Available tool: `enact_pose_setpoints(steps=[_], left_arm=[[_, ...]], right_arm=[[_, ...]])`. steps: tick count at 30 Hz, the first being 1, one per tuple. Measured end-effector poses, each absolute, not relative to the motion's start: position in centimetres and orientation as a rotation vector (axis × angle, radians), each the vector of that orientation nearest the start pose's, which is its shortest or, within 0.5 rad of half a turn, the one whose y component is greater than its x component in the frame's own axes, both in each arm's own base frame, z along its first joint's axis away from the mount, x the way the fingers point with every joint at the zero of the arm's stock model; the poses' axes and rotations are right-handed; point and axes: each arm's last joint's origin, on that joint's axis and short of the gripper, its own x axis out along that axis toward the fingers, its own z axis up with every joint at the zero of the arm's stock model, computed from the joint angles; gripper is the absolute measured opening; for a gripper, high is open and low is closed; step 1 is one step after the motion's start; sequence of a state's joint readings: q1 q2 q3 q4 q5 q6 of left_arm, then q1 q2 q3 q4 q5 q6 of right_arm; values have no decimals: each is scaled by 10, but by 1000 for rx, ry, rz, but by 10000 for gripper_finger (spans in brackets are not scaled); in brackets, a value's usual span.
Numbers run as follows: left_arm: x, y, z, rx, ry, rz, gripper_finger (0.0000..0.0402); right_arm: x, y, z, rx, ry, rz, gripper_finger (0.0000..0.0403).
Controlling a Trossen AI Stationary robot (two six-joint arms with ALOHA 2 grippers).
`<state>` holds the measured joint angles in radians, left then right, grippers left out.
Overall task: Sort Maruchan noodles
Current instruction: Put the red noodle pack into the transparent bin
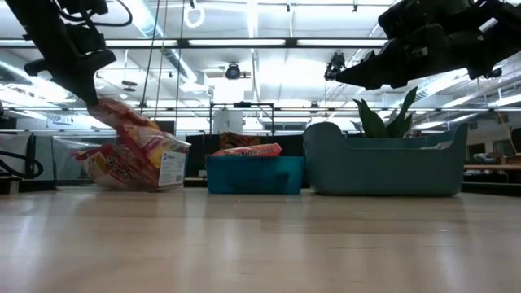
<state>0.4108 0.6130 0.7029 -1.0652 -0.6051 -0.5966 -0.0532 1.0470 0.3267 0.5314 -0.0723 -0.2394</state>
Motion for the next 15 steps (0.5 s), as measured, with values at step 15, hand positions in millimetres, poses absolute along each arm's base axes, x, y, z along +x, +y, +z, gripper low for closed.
enact_pose_setpoints(steps=[15], left_arm=[[88, 54, 258, -558, 912, 1228, 152]], right_arm=[[206, -9, 197, -227, 187, 42, 124]])
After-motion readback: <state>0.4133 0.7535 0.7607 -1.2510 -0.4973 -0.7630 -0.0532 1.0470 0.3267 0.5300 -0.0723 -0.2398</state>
